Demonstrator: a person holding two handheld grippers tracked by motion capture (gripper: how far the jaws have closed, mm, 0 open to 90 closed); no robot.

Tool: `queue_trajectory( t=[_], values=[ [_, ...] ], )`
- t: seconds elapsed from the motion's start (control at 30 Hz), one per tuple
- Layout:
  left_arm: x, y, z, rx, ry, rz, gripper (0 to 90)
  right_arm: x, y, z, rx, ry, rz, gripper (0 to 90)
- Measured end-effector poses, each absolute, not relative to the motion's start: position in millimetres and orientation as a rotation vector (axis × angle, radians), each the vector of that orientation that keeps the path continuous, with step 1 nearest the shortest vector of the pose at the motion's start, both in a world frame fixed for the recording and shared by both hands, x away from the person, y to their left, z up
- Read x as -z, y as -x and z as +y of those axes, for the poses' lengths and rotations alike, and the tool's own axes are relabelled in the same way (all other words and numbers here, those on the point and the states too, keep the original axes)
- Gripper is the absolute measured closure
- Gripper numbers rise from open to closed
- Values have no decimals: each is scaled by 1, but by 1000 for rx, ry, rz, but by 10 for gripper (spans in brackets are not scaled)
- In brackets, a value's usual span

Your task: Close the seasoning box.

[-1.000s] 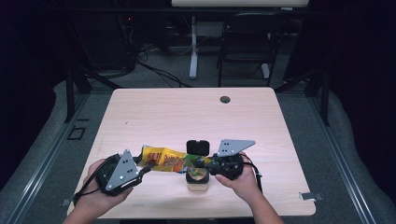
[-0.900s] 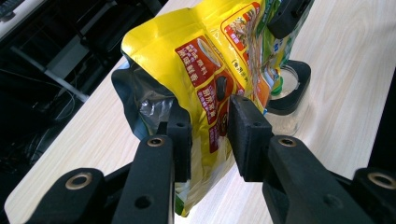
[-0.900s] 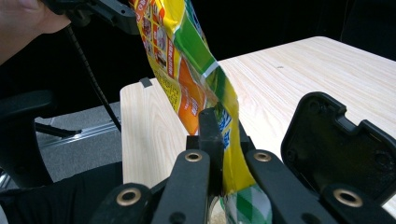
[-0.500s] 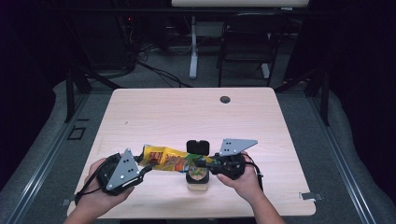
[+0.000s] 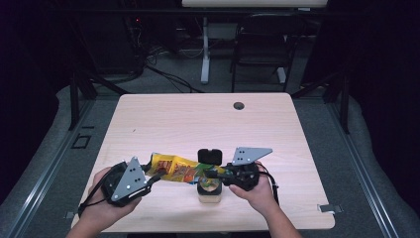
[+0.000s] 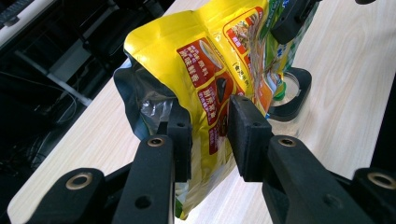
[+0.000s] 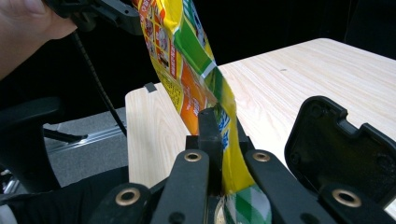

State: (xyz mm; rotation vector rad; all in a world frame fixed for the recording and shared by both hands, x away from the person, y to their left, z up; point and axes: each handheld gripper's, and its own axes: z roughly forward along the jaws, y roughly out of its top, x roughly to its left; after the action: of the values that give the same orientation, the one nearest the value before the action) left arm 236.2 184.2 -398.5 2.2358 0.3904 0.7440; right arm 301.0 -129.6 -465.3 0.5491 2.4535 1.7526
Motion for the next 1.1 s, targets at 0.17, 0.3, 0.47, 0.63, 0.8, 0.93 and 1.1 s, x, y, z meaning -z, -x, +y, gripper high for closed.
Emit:
queue_trajectory(
  t=[0.17,0.3,0.47,0.63,0.8,0.93,1.1],
  values=[
    [400,-237,183,-752,-2227,395,716,466,-301,-128,-1739,-553,2429,899],
    [400,-239,181,-740,-2221,391,717,464,-302,-131,-1730,-555,2435,899],
    [399,-240,178,-736,-2220,384,716,462,-302,-136,-1736,-556,2453,900],
    [398,-239,180,-734,-2210,385,715,462,-302,-135,-1747,-561,2455,900],
    [398,-239,181,-737,-2210,391,716,464,-301,-132,-1739,-557,2447,900],
    [398,-238,182,-740,-2212,387,719,465,-301,-131,-1737,-559,2448,900],
    [397,-238,181,-743,-2210,387,722,465,-301,-130,-1738,-561,2438,899]
  ],
)
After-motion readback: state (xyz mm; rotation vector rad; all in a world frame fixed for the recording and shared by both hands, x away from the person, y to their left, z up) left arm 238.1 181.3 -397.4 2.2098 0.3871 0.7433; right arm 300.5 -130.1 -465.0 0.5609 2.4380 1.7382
